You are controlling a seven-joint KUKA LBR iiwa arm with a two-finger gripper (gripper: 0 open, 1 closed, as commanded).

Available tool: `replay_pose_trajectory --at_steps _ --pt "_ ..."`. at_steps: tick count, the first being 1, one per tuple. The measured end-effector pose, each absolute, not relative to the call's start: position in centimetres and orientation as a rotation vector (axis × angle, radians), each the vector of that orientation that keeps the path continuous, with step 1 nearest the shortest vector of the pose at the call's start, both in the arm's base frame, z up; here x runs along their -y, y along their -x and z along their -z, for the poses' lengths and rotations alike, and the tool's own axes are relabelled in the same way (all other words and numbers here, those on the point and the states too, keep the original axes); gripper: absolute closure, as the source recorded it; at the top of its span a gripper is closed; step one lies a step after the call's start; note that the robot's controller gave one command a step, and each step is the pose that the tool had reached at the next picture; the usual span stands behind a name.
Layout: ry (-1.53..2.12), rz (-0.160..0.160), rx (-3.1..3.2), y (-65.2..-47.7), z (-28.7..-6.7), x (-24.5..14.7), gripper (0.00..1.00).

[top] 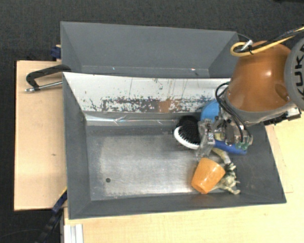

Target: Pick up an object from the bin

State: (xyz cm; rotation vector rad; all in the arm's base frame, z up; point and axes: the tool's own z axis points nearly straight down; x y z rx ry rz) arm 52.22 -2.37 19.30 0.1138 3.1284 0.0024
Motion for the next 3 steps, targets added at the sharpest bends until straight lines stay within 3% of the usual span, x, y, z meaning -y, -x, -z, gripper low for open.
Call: replay_pose_trajectory --at_steps 1,2,3 --pt "-0.191 -0.003 -3.141 -53.3 -11.7 0.7 1.00" --pt "-0.378 -0.011 -3.107 -58.0 -7.9 4.7 1.00" --pt "-0.433 -0.003 -3.098 -59.1 -20.4 5.5 1.00"
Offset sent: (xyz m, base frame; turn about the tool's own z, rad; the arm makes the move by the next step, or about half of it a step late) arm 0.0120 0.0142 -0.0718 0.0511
